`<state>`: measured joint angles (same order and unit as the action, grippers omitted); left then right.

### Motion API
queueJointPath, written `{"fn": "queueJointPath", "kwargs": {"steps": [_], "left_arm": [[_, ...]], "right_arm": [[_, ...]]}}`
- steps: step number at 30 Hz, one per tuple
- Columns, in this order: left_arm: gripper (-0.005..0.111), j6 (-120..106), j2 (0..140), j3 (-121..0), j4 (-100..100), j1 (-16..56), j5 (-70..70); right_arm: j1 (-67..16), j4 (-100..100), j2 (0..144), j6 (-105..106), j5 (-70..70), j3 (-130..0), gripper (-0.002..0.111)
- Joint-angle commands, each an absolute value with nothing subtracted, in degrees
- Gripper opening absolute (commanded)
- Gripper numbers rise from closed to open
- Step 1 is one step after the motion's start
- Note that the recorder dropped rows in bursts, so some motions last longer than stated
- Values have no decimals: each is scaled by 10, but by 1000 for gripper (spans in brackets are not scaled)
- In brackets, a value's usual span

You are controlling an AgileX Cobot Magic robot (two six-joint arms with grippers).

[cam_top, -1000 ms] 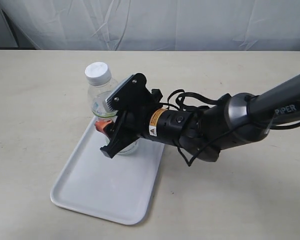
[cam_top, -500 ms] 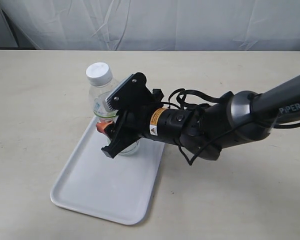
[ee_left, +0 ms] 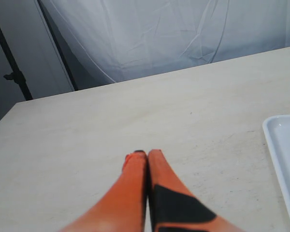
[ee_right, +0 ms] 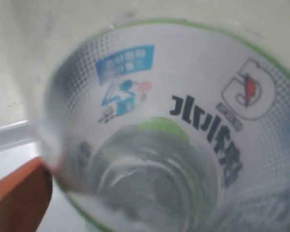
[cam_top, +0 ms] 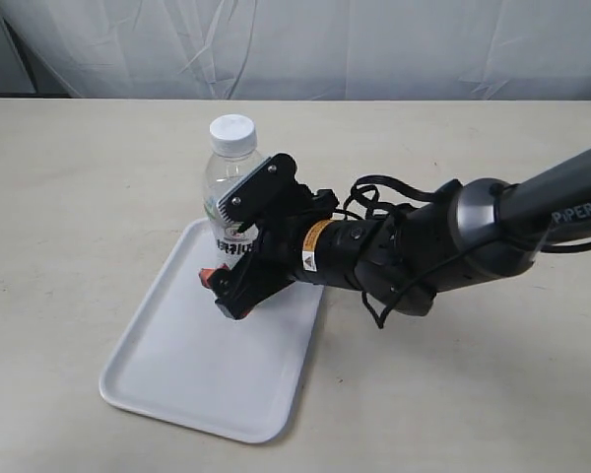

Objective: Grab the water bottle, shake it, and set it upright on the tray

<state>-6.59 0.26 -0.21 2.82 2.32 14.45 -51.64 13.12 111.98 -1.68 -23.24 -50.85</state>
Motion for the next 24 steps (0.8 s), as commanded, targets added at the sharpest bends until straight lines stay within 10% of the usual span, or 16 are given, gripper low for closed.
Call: {"fn": "queueJointPath", "kwargs": {"steps": [1, 24], "left_arm": [[0, -65, 0, 0, 26, 23, 137], [0, -65, 0, 0, 26, 23, 137]], "right_arm": [[-515, 128, 1105, -17, -187, -507, 104], [-515, 28, 871, -17, 41, -389, 104]]}}
